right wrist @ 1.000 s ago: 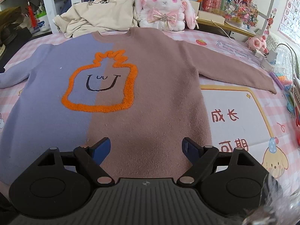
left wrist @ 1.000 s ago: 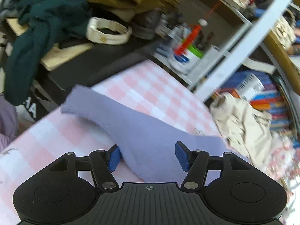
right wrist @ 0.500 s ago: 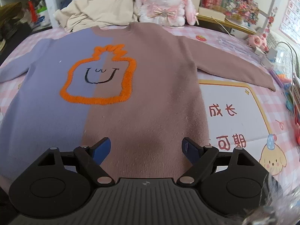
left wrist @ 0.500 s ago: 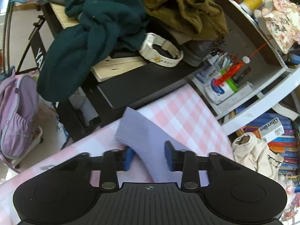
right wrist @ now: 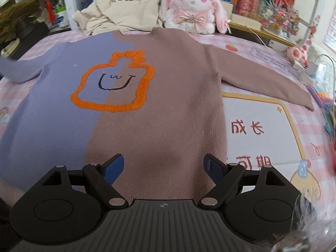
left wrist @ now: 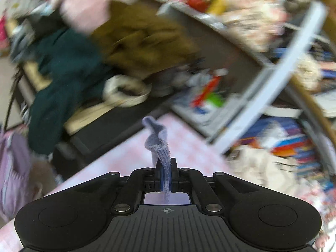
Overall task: Fold clothes
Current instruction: 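Grasp the lavender sleeve cuff with the left gripper, then lift the lavender sleeve and fold it across the sweater body, then release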
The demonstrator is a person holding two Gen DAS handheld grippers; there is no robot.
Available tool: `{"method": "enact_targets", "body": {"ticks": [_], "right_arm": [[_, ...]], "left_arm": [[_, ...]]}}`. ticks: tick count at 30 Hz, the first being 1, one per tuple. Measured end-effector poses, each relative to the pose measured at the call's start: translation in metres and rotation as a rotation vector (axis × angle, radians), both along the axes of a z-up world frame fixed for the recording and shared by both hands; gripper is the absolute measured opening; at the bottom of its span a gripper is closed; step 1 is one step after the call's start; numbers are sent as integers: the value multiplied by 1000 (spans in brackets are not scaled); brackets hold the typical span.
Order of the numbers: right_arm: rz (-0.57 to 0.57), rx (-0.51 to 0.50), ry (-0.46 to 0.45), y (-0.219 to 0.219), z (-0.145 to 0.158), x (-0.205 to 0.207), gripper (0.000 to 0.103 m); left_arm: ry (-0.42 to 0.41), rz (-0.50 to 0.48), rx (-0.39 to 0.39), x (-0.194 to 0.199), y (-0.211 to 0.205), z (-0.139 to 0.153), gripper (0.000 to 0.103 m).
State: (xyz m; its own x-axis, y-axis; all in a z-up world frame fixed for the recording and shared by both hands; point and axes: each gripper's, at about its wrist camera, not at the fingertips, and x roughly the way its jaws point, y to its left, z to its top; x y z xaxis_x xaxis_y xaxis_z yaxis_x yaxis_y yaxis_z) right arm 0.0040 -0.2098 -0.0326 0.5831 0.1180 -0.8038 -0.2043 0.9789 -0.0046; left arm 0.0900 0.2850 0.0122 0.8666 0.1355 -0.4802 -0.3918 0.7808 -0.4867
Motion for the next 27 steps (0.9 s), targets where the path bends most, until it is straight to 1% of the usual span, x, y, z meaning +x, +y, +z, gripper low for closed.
{"method": "enact_targets", "body": {"ticks": [3, 5, 8, 12, 21, 24, 27], "right_arm": [[61, 6, -11, -9, 0, 2, 82], [96, 10, -18, -16, 0, 4, 82], [139, 22, -31, -33, 1, 5, 82], [185, 48, -33, -56, 0, 8, 82], [259, 89, -33, -95, 0, 11, 82], [286, 89, -36, -102, 1, 10, 82], [304, 83, -42, -107, 1, 7, 82]], "left_arm": [[-59, -81, 55, 6, -45, 34, 3], [-82, -126, 72, 13, -77, 50, 3], [-114, -189, 91, 24, -126, 67, 3], [-148, -266, 102, 42, -191, 79, 3], [-109, -433, 146, 93, -323, 72, 3], [-48, -447, 156, 108, -350, 54, 3], [1, -435, 149, 115, -363, 37, 3]]}}
